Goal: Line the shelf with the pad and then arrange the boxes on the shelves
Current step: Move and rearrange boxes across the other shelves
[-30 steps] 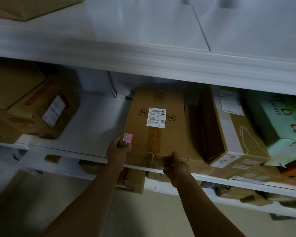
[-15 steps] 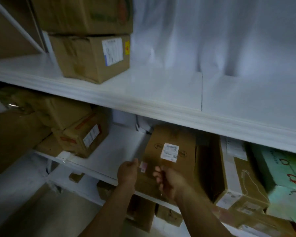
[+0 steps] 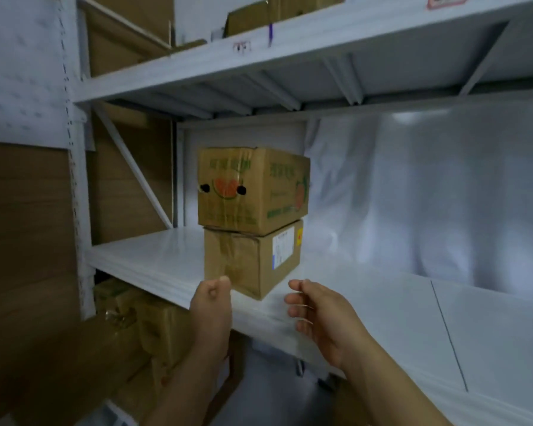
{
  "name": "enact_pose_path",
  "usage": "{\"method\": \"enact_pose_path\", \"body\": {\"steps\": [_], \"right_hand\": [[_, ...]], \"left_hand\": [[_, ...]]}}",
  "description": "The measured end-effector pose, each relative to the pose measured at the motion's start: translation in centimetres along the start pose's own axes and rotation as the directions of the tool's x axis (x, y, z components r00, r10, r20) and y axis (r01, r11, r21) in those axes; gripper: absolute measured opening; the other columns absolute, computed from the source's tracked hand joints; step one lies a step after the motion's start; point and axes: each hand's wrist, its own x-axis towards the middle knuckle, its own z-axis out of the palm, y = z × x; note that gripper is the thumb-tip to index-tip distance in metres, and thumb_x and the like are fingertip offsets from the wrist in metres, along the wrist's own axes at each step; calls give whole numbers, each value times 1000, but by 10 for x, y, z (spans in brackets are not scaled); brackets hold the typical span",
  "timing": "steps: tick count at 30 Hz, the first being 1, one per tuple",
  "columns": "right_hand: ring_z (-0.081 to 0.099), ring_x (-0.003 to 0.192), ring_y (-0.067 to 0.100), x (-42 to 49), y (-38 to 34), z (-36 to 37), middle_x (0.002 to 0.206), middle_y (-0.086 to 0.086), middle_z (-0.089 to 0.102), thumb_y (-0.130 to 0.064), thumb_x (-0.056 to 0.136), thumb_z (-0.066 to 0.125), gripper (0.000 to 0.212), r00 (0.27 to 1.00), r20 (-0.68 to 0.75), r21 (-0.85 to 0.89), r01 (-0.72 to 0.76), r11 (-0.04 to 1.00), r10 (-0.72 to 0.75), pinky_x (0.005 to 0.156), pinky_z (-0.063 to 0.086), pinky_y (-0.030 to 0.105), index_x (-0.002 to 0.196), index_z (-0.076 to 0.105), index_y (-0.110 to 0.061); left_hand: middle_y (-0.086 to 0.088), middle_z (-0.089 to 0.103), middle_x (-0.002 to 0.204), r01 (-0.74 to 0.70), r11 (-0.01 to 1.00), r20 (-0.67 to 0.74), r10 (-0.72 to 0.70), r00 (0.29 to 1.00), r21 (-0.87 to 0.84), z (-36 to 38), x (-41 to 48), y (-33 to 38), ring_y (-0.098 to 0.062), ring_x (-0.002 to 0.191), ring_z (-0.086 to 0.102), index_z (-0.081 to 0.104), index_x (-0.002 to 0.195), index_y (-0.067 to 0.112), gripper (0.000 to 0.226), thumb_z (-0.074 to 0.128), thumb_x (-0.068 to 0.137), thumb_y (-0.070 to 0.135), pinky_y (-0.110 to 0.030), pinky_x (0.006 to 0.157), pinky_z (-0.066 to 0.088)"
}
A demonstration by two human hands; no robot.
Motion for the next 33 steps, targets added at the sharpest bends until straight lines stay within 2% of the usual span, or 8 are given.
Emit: {"method": "enact_pose_path", "body": {"steps": [5,9,14,18,21,24,30,33], "right_hand": [[56,78,15,55,-47,32,93,4,60,-26,98,46,18,988,-72,-88,134,987,-140,66,47,30,95,60,-15],[52,112,22,96,-78,53,121,0,57,-46,97,42,43,973,-105,-233,177,956,-206,97,43,40,129,52,-19],[35,137,29,116,-92,69,149,7,40,-55,97,27,60,979,-93,-228,155,961,-180,113,25,44,145,36,-20],[33,138,26,115,-92,78,151,8,36,-52,100,19,59,977,-66,-250,179,952,-202,111,25,35,147,32,-20],[40,130,19,114,-88,82,144,6,44,-48,101,16,54,973,-57,-256,203,945,-224,96,30,26,144,35,-22],[48,87,8,109,-86,78,105,-1,61,-49,101,12,58,971,-33,-229,222,948,-235,82,32,21,130,52,-18],[47,120,22,78,-91,66,98,-2,56,-57,98,13,52,980,-55,-144,183,973,-192,111,23,43,116,54,-31],[55,81,12,57,-95,61,77,-9,55,-58,97,13,52,980,-66,-119,177,977,-186,93,32,37,86,56,-32]], "left_hand": [[-10,55,130,-89,995,64,86,994,51,0,91,50,-26,117,52,48,133,6,48,49,95,35,-39,101,41],[-9,33,153,-167,986,128,162,978,26,10,151,85,-27,138,35,24,148,12,70,52,92,43,-45,112,33],[-9,42,145,-98,993,241,111,964,-66,21,186,98,-28,127,46,26,147,17,67,53,90,38,-42,101,41],[-13,64,114,5,991,351,42,936,-132,23,194,100,-25,97,63,51,128,11,40,50,91,25,-33,70,50],[-8,67,93,-4,986,431,77,899,-167,23,184,104,-19,82,64,59,114,8,24,45,96,16,-25,56,51],[-8,67,97,3,976,465,100,879,-216,21,170,109,-20,83,65,55,117,11,22,45,98,14,-29,61,52],[-13,60,100,27,950,479,132,868,-310,11,133,116,-26,89,61,49,108,13,16,48,92,13,-44,80,51],[-17,58,107,58,917,467,146,872,-395,5,106,121,-31,96,61,47,110,10,40,52,84,39,-51,86,50]]}}
